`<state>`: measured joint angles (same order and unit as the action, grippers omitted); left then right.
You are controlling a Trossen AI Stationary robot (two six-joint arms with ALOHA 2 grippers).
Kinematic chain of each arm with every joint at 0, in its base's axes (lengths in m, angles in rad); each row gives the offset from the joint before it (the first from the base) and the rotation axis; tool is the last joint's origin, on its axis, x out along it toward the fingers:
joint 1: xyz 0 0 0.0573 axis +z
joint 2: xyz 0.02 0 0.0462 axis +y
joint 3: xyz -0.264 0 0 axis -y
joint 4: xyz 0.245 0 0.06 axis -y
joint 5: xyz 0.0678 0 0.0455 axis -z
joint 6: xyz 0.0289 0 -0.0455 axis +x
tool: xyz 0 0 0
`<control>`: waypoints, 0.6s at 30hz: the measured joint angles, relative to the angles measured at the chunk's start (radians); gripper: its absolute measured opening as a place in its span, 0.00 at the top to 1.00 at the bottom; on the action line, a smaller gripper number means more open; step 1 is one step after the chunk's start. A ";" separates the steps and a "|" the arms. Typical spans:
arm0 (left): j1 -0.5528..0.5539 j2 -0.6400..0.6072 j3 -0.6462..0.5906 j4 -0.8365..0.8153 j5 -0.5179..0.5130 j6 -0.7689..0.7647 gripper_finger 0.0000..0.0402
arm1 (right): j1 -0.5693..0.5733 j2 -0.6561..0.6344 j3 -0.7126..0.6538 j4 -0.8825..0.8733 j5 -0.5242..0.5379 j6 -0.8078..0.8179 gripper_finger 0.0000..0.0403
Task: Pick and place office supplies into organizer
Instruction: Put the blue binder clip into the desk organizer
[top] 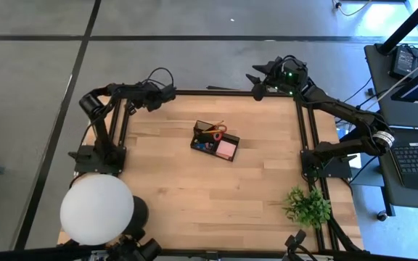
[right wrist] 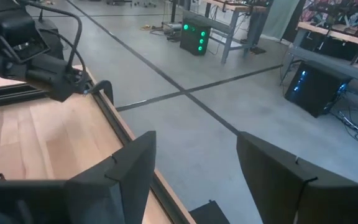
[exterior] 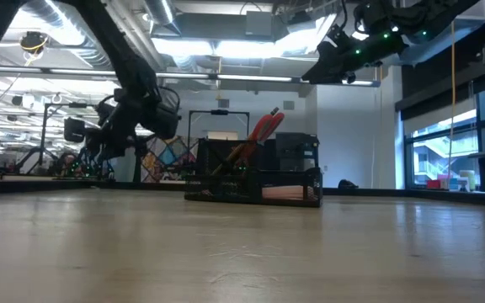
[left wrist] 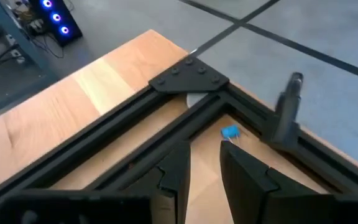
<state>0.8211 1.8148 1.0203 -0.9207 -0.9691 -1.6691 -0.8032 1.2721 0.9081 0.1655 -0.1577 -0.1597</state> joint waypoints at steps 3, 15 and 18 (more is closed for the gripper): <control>0.021 0.008 0.000 0.007 -0.006 0.011 0.80 | 0.000 0.000 0.000 -0.005 0.000 0.001 0.43; 0.130 0.009 0.000 0.073 0.099 0.074 0.80 | 0.000 0.000 0.000 -0.073 -0.002 0.047 0.43; 0.146 0.009 0.000 0.139 0.125 0.140 0.80 | 0.000 0.000 0.000 -0.084 -0.002 0.046 0.43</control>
<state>0.9675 1.8233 1.0203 -0.7821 -0.8439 -1.5290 -0.8032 1.2724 0.9081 0.0817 -0.1593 -0.1135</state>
